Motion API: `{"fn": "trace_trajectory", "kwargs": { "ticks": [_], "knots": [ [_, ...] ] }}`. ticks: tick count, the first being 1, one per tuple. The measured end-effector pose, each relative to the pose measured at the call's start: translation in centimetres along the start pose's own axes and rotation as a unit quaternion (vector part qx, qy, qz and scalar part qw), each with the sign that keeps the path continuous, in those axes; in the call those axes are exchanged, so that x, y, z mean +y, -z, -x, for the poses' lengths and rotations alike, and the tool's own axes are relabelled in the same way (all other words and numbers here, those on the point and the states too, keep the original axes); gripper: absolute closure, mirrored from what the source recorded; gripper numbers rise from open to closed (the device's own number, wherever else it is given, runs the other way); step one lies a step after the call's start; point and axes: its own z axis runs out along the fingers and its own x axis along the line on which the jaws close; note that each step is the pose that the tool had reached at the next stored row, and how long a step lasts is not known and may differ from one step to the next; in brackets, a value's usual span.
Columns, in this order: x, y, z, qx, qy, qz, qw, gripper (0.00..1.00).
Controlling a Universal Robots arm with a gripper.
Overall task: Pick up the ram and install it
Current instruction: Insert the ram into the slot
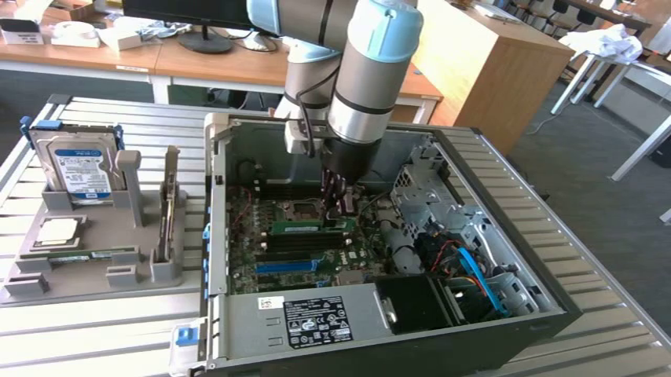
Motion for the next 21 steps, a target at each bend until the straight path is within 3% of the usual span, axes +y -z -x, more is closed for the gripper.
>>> {"fn": "trace_trajectory", "kwargs": {
  "ticks": [21],
  "knots": [
    [-0.01, -1.22, 0.0, 0.0000, 0.000, 0.0000, 1.0000, 0.88]
  ]
}}
